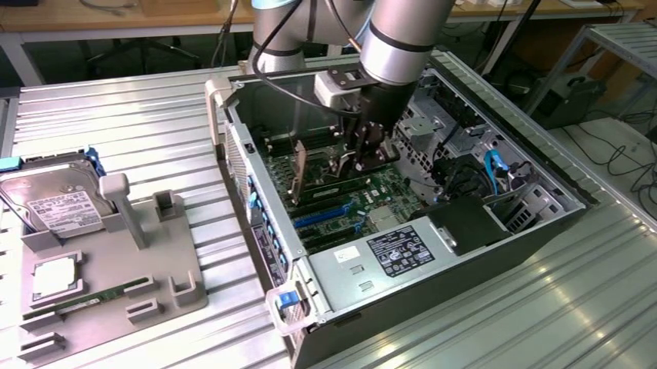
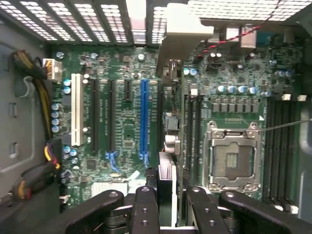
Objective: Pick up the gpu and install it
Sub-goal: 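Insert the gpu into the slot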
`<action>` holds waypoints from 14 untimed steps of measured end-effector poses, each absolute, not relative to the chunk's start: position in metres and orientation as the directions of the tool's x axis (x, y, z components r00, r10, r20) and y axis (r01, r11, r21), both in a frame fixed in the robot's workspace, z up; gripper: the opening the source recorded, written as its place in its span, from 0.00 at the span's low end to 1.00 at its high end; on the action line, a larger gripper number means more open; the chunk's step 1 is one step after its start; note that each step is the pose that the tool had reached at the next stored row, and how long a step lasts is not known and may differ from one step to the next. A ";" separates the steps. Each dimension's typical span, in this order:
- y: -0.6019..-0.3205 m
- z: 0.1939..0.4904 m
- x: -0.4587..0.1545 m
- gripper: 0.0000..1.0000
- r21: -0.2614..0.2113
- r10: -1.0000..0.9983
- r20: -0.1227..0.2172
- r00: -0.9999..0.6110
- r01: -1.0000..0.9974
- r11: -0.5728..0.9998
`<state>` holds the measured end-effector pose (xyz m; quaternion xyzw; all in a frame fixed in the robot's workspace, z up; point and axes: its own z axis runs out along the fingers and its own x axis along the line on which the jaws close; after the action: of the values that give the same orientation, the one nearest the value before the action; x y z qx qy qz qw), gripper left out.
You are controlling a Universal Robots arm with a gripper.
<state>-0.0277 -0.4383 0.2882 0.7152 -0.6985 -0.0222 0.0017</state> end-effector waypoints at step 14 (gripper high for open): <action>-0.448 0.271 -0.045 0.27 0.034 -1.000 -0.021 0.000 -0.999 -0.001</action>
<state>-0.0449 -0.4477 0.2710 0.7071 -0.7068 -0.0192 0.0046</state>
